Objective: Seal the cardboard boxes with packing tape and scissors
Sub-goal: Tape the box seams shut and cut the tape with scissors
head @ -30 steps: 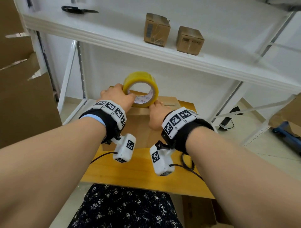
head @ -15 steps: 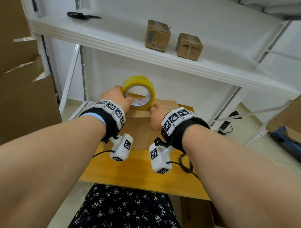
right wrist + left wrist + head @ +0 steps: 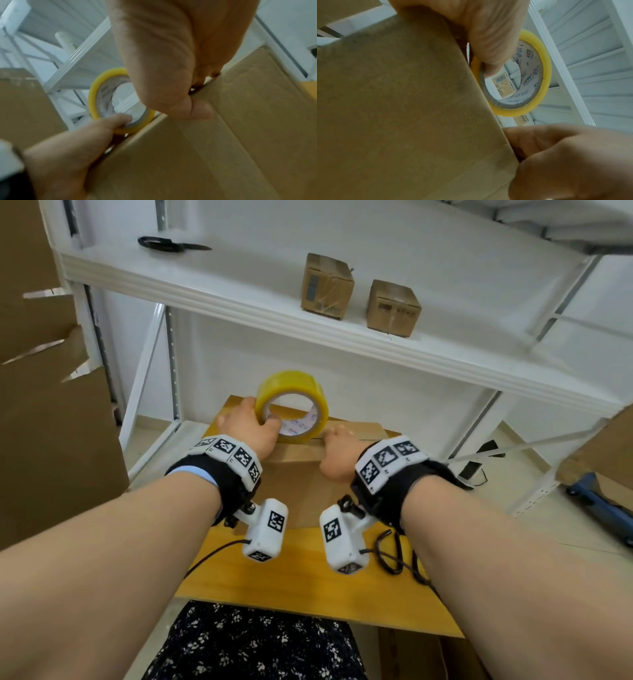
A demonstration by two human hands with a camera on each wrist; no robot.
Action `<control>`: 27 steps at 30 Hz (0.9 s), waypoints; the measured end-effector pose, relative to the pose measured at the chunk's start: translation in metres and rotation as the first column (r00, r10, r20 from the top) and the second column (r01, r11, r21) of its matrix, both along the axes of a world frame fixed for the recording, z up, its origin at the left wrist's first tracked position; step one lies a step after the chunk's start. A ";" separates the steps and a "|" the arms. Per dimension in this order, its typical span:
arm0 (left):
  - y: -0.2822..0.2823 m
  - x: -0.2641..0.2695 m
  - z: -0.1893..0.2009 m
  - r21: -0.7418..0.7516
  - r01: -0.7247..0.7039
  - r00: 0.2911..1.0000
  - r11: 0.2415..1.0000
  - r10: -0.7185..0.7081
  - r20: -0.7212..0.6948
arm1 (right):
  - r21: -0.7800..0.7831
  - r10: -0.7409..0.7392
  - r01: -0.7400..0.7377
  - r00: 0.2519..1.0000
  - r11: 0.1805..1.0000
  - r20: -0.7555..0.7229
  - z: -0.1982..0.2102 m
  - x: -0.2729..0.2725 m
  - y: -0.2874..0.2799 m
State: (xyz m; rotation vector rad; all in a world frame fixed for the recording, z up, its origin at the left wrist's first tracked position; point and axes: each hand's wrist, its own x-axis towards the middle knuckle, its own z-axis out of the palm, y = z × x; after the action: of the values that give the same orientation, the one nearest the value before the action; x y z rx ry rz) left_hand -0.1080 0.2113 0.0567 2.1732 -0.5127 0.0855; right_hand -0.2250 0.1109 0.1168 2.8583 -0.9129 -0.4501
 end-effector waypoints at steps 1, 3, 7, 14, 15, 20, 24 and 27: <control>-0.001 -0.001 0.001 0.014 0.005 1.000 1.000 -0.005 0.010 | 0.003 -0.009 0.009 1.000 1.000 0.023 -0.007 -0.001 0.003; -0.001 -0.001 0.001 0.030 0.003 1.000 1.000 -0.004 0.019 | 0.018 -0.009 0.008 0.999 1.000 0.041 -0.015 0.002 0.005; 0.001 0.000 0.001 0.026 0.015 1.000 1.000 -0.015 0.002 | 0.042 -0.001 -0.001 0.999 0.999 0.043 -0.011 0.003 0.003; 0.003 -0.002 0.002 0.038 -0.006 0.999 0.999 0.004 0.041 | 0.092 0.078 -0.080 0.997 0.993 0.023 0.001 -0.001 0.000; 0.002 -0.002 0.001 0.060 -0.001 0.999 0.998 -0.001 0.043 | 0.071 0.068 -0.070 0.997 0.995 0.025 -0.006 0.001 0.002; -0.003 -0.001 0.008 0.146 0.009 0.998 0.989 -0.017 0.057 | 0.055 0.055 -0.055 0.998 0.997 -0.001 -0.012 0.005 -0.001; -0.004 0.001 0.011 0.207 0.000 1.000 0.978 -0.005 0.026 | 0.046 0.067 -0.068 0.998 0.997 0.014 -0.016 0.003 0.001; 0.001 0.004 0.010 0.118 0.003 1.000 0.993 -0.001 -0.016 | 0.079 0.072 -0.073 0.997 0.994 0.021 -0.012 0.002 0.000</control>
State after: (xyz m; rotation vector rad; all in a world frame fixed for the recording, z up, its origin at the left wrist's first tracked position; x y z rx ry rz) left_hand -0.1044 0.2123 0.0666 2.2868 -0.5222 0.0379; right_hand -0.2233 0.1114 0.1050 2.9613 -0.8081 -0.4641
